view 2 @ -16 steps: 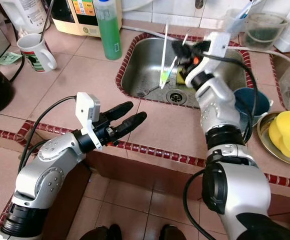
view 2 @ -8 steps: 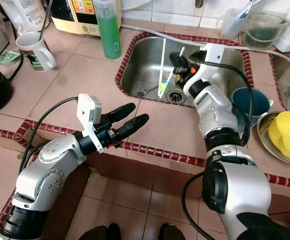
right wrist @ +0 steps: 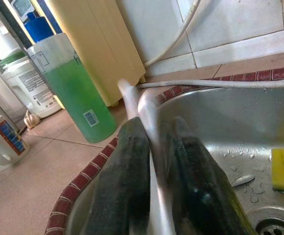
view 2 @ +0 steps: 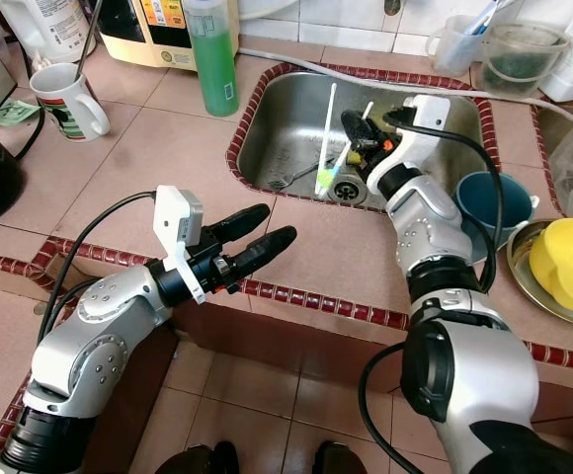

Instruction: Kitchen organization

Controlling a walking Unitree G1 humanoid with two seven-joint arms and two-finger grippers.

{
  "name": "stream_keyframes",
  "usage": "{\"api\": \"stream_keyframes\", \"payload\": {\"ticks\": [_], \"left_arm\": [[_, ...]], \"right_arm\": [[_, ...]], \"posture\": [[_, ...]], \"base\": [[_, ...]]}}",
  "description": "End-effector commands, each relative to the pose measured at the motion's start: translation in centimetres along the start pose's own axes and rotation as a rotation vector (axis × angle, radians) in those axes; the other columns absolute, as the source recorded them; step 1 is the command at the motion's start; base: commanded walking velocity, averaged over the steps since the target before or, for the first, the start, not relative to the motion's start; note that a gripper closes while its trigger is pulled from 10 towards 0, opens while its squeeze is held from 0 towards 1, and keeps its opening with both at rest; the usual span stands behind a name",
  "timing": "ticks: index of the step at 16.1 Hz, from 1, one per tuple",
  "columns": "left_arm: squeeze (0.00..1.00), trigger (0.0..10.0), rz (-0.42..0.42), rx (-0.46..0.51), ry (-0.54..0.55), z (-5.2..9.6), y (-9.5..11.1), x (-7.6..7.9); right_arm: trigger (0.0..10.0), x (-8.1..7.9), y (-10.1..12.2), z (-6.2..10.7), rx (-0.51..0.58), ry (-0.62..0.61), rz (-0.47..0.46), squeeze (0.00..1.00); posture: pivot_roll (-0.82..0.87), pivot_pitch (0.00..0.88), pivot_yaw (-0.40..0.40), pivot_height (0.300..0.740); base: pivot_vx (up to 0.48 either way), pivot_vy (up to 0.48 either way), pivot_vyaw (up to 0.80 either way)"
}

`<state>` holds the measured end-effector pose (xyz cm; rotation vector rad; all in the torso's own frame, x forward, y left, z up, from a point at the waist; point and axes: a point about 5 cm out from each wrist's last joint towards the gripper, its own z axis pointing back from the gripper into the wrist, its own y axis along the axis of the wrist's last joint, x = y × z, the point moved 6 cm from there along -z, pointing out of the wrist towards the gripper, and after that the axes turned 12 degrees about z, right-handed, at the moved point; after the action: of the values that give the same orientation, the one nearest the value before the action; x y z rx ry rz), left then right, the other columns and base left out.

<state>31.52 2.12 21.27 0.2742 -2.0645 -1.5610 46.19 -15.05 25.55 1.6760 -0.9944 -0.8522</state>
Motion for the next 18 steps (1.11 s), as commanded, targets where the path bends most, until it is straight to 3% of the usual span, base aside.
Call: {"api": "stream_keyframes", "payload": {"ticks": [1,9,16,17,18], "left_arm": [[0.0,10.0,-0.008,-0.001,-0.012,0.0,0.1,0.2],[0.0,10.0,-0.02,0.005,-0.006,0.0,0.3,-0.1],[0.0,10.0,-0.065,0.017,-0.002,-0.5,1.1,-0.8],[0.0,10.0,-0.074,0.022,-0.003,-0.7,1.3,-0.9],[0.0,10.0,-0.082,0.027,-0.002,-0.7,1.4,-1.0]], "right_arm": [[10.0,0.7,-0.1,0.3,-0.002,-0.027,-0.01,1.0],[10.0,0.0,1.0,-0.3,0.03,0.005,0.0,1.0],[10.0,-0.3,5.9,-1.3,0.178,0.016,0.099,1.0],[10.0,-0.3,6.8,-1.3,0.202,0.009,0.121,0.09],[10.0,-0.3,7.4,-1.4,0.219,0.005,0.136,0.0]], "posture": [[-0.08,0.234,0.035,0.74],[-0.08,0.226,0.032,0.74],[-0.08,0.178,0.036,0.74],[-0.08,0.166,0.035,0.74],[-0.09,0.156,0.035,0.74]], "base": [[0.0,0.0,0.0],[0.0,0.0,0.0],[0.0,0.0,0.0],[0.0,0.0,0.0],[0.0,0.0,0.0]]}}
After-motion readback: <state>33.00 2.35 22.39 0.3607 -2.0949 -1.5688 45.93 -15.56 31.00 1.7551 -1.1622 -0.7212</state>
